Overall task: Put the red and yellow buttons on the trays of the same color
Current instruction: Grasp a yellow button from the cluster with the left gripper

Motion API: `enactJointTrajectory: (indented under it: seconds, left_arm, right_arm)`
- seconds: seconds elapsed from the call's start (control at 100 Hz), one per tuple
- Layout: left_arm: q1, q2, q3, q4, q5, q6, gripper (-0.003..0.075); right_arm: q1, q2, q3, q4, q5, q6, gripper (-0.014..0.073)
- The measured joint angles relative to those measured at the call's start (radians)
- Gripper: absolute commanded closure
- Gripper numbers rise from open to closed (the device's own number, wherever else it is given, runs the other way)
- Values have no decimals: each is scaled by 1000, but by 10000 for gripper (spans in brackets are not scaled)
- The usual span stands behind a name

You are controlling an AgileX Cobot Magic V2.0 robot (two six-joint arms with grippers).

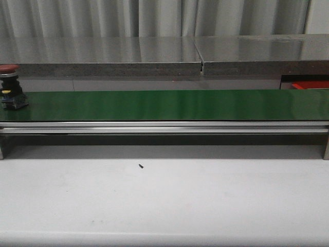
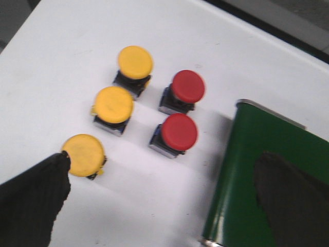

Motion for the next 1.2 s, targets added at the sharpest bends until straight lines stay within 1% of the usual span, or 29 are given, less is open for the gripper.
enactJointTrajectory:
  seconds: [0.13, 0.27, 0.55, 0.87, 0.93, 1.0, 1.07, 1.12, 1.14, 1.15, 1.18, 1.2]
  left_arm:
    - [43, 60, 0, 3, -34, -2, 27]
    - [63, 113, 0, 3, -61, -2, 27]
    - [65, 223, 0, 3, -66, 2, 29]
    - [65, 301, -9, 15, -84, 4, 29]
    - [65, 310, -10, 15, -90, 4, 41]
    - [65, 313, -14, 15, -95, 5, 87]
    - [65, 313, -14, 15, -104, 7, 170]
    - [65, 313, -16, 15, -106, 7, 257]
    - [65, 313, -17, 15, -107, 7, 281]
    - [65, 313, -17, 15, -107, 7, 317]
    - [65, 313, -18, 15, -108, 7, 354]
    - [65, 313, -18, 15, -109, 7, 392]
  right_arm:
    - [0, 0, 0, 0, 0, 0, 663]
    - [0, 0, 0, 0, 0, 0, 663]
    - [0, 0, 0, 0, 0, 0, 663]
    - [0, 0, 0, 0, 0, 0, 663]
    - [0, 0, 0, 0, 0, 0, 663]
    - [0, 0, 0, 0, 0, 0, 663]
    - [0, 0, 0, 0, 0, 0, 663]
    - [0, 0, 0, 0, 0, 0, 663]
    - [0, 0, 0, 0, 0, 0, 663]
    - [0, 0, 0, 0, 0, 0, 663]
    - [0, 0, 0, 0, 0, 0, 663]
    - [0, 0, 0, 0, 0, 0, 663]
